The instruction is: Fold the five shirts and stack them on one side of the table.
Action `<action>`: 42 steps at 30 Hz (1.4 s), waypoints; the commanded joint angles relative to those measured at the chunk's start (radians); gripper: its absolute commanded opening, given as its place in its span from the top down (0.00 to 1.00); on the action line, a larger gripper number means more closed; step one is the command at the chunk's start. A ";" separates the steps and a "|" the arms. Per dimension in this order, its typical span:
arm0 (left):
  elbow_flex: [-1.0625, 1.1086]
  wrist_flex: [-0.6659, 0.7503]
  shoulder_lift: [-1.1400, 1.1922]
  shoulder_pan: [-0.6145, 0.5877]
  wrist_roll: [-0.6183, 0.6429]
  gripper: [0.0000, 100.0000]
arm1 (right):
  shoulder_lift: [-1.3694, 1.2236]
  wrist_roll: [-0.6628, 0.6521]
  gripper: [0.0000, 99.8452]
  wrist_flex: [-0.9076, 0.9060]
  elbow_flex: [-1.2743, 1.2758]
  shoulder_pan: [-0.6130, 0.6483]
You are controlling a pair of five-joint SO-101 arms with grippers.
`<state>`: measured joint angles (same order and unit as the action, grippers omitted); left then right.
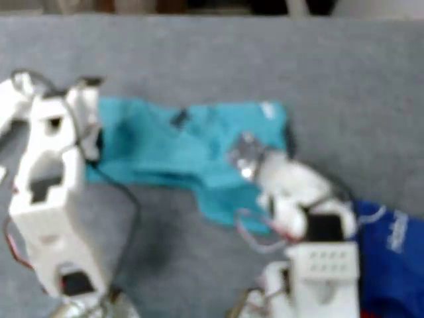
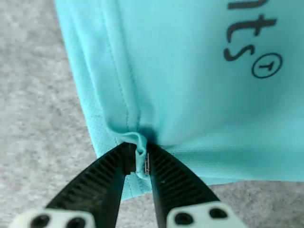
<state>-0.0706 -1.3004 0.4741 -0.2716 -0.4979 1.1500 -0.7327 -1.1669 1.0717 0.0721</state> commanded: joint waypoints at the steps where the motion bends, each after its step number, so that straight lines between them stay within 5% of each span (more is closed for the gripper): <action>1: -0.014 0.015 -0.056 -0.032 -0.009 0.98 | 0.065 -0.012 1.00 -0.040 0.015 0.007; 22: -0.048 -0.087 -0.056 -0.029 -0.066 0.98 | 0.302 -0.114 1.00 -0.213 0.171 0.073; 27: -0.092 -0.074 -0.056 -0.023 0.080 0.97 | 0.302 -0.236 0.99 -0.250 0.200 0.073; 34: -0.172 -0.138 -0.068 -0.005 0.080 0.81 | 0.309 -0.293 0.82 -0.265 0.205 0.073; 42: -0.193 -0.158 -0.166 -0.029 0.083 0.90 | 0.308 -0.292 0.81 -0.247 0.111 0.065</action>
<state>-0.2056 -1.4446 0.4035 -0.2885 -0.4135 1.4553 -1.0211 -1.4262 1.2651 0.1320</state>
